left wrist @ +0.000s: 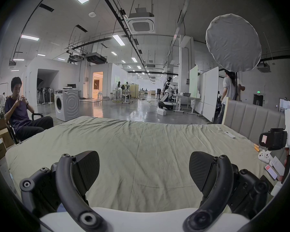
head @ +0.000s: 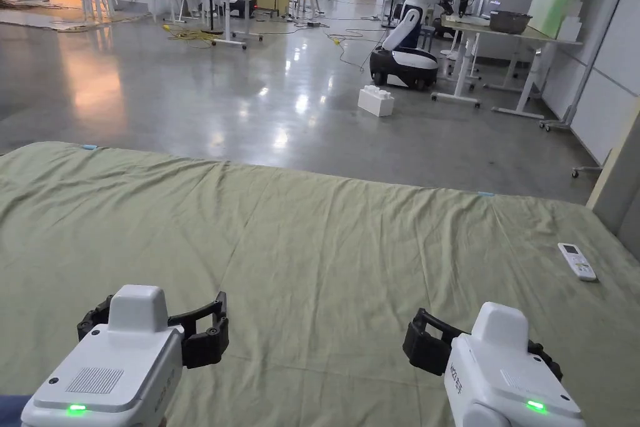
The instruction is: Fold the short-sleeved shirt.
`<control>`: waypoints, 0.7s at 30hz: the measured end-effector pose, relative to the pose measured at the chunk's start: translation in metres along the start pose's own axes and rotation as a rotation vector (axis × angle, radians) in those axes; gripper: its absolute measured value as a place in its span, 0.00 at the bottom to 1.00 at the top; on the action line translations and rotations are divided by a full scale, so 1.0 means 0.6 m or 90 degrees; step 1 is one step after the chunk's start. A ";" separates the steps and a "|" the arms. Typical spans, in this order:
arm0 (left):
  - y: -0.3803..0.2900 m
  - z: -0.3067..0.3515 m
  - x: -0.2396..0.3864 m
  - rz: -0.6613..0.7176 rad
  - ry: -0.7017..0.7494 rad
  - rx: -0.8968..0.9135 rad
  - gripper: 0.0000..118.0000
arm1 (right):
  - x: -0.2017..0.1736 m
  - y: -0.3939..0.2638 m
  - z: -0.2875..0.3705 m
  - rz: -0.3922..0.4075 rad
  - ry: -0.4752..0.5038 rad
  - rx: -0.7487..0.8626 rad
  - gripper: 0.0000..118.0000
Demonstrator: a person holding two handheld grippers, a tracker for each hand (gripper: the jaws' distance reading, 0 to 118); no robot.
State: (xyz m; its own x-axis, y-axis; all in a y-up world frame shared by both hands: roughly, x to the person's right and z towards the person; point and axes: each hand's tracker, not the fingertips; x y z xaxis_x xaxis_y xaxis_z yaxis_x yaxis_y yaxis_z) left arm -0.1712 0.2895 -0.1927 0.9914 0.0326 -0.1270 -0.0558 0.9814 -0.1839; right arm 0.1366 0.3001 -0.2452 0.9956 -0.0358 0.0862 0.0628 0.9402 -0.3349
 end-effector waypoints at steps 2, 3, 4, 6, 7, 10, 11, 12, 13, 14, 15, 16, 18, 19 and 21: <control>0.000 0.000 -0.001 -0.002 0.000 0.001 0.92 | 0.002 0.000 -0.001 -0.002 0.004 -0.006 1.00; 0.000 0.000 -0.002 -0.003 0.001 0.002 0.92 | 0.002 0.000 -0.002 -0.002 0.004 -0.009 1.00; 0.000 0.000 -0.003 -0.002 0.002 0.004 0.92 | 0.003 -0.001 -0.003 -0.004 0.004 -0.009 1.00; 0.001 0.003 -0.007 0.005 -0.002 0.013 0.92 | 0.004 -0.002 -0.003 -0.006 0.003 -0.005 1.00; 0.002 0.004 -0.008 0.008 -0.003 0.015 0.92 | 0.005 -0.002 -0.004 -0.009 0.001 -0.006 1.00; 0.002 0.004 -0.008 0.004 0.005 0.021 0.92 | 0.007 -0.003 -0.005 -0.013 0.001 -0.011 1.00; 0.002 0.004 -0.009 0.003 0.006 0.022 0.92 | 0.007 -0.003 -0.003 -0.013 0.000 -0.009 1.00; 0.003 0.004 -0.009 0.002 0.008 0.022 0.92 | 0.008 -0.004 -0.003 -0.013 -0.001 -0.006 1.00; 0.003 0.004 -0.010 0.003 0.008 0.022 0.92 | 0.008 -0.004 -0.004 -0.014 -0.001 -0.008 1.00; 0.003 0.004 -0.011 0.003 0.008 0.022 0.92 | 0.008 -0.005 -0.005 -0.016 -0.002 -0.012 1.00; 0.003 0.004 -0.011 0.003 0.009 0.021 0.92 | 0.011 -0.007 -0.009 -0.020 -0.006 -0.015 1.00; 0.003 0.003 -0.011 0.002 0.009 0.021 0.92 | 0.013 -0.009 -0.011 -0.033 -0.012 -0.014 1.00; 0.003 0.003 -0.011 0.000 0.004 0.021 0.92 | 0.021 -0.010 -0.016 -0.045 -0.008 -0.014 1.00; 0.002 0.002 -0.011 0.000 0.003 0.022 0.92 | 0.023 -0.011 -0.016 -0.060 -0.008 -0.006 1.00; 0.000 -0.002 -0.009 -0.002 0.005 0.020 0.92 | 0.028 -0.014 -0.017 -0.065 0.004 0.002 1.00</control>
State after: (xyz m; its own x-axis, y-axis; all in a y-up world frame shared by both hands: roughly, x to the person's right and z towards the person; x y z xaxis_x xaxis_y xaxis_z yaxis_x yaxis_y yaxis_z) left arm -0.1765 0.2890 -0.1934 0.9905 0.0274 -0.1346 -0.0482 0.9868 -0.1544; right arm 0.1534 0.2884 -0.2505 0.9845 -0.1333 0.1141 0.1636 0.9325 -0.3222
